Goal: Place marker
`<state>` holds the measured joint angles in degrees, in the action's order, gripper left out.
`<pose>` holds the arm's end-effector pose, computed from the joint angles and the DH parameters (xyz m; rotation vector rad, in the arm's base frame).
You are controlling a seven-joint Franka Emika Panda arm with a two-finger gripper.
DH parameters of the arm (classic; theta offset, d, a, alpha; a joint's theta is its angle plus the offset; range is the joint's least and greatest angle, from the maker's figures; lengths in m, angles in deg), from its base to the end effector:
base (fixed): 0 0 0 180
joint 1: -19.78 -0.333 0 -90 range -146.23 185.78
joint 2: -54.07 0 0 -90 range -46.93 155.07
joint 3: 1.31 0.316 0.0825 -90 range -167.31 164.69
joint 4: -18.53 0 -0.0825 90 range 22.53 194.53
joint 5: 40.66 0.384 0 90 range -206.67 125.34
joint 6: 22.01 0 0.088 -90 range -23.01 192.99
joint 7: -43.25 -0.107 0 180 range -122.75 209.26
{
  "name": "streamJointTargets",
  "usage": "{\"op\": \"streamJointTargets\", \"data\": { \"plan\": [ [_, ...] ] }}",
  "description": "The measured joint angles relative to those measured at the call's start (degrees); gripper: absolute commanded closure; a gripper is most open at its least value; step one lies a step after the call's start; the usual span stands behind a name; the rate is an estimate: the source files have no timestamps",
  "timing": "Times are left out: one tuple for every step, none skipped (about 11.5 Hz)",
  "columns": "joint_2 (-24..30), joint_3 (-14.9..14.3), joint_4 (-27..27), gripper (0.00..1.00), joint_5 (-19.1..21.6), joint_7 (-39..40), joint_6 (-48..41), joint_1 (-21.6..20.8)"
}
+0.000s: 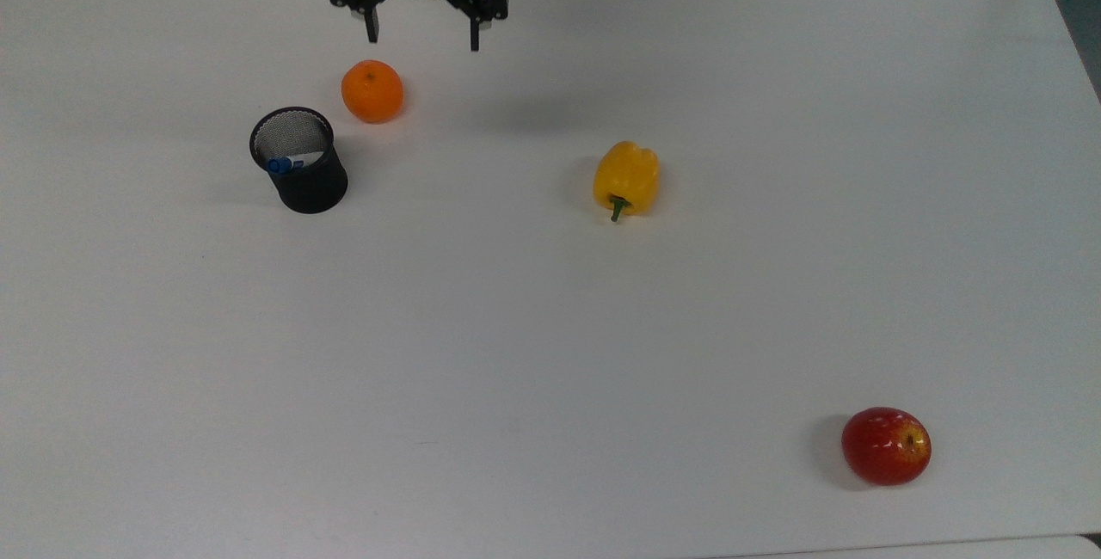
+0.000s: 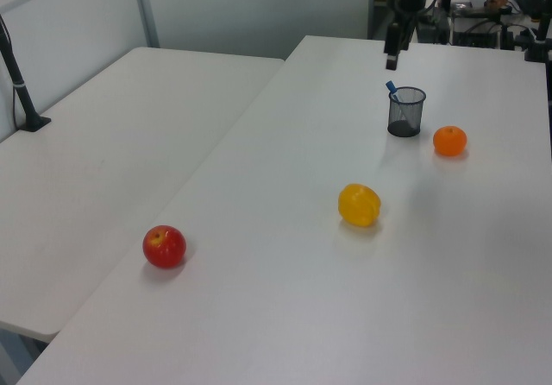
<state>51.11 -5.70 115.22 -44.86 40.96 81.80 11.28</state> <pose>0.5855 0.0369 0.5613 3.0669 0.0720 0.1179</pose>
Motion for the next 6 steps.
{"op": "streamJointTargets", "data": {
  "plan": [
    [1.7,0.0,-0.1,0.00,0.0,0.0,-2.9,-0.6],
    [3.1,0.0,0.0,0.00,0.0,0.0,-5.1,-0.8],
    [4.2,0.0,0.0,0.00,0.0,0.0,-6.8,-0.9],
    [4.9,0.0,0.0,0.00,0.0,0.0,-8.0,-0.9],
    [5.1,0.0,0.0,0.00,0.0,0.0,-8.7,-0.9],
    [5.0,0.0,0.1,0.00,0.0,0.0,-8.8,-0.9]
  ]
}}
